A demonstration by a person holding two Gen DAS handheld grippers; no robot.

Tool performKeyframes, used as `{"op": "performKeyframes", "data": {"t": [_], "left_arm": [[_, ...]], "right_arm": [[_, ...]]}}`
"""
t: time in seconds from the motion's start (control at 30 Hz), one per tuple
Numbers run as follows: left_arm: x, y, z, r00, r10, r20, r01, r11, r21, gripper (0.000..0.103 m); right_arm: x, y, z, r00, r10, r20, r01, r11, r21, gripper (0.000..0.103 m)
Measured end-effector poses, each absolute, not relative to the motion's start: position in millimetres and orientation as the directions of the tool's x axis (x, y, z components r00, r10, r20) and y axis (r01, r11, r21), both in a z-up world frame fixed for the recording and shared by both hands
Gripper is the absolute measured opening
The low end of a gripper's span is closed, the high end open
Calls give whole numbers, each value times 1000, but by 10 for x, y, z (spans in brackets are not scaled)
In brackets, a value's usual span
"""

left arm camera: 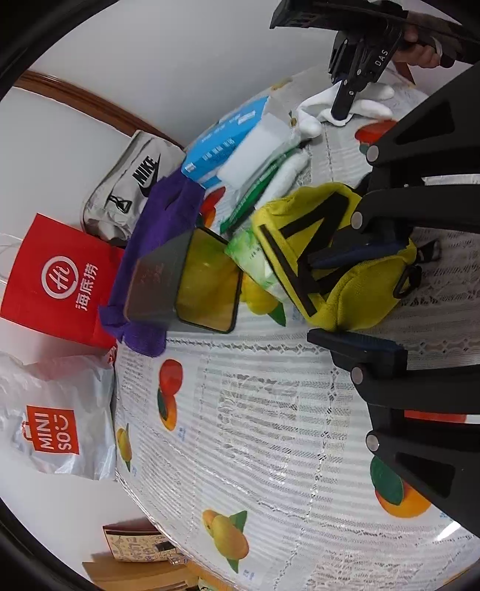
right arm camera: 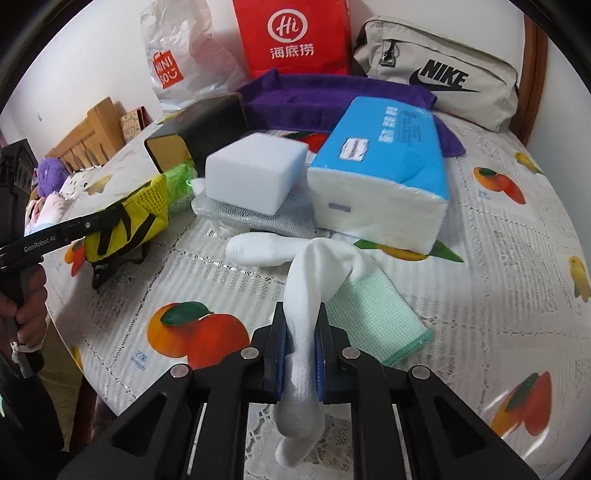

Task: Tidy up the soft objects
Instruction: 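Grasp the white glove with the right gripper while the left gripper lifts the pouch, then carry the pouch and glove in both grippers over the purple towel and lower them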

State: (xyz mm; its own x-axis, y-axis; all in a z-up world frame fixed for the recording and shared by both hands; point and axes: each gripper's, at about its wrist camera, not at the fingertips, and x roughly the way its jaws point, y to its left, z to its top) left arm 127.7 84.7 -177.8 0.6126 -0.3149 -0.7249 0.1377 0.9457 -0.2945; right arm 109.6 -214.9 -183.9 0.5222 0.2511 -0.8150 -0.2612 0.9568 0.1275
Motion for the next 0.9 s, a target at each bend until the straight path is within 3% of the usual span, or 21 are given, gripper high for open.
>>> {"op": "performKeyframes", "data": {"t": [0.9], "left_arm": [[1398,756,-965,662,-289,-692,151,955,-254,29]], "right_arm": [[1215,-2342,-975,613,314,-725,-294,942,160,12]]}}
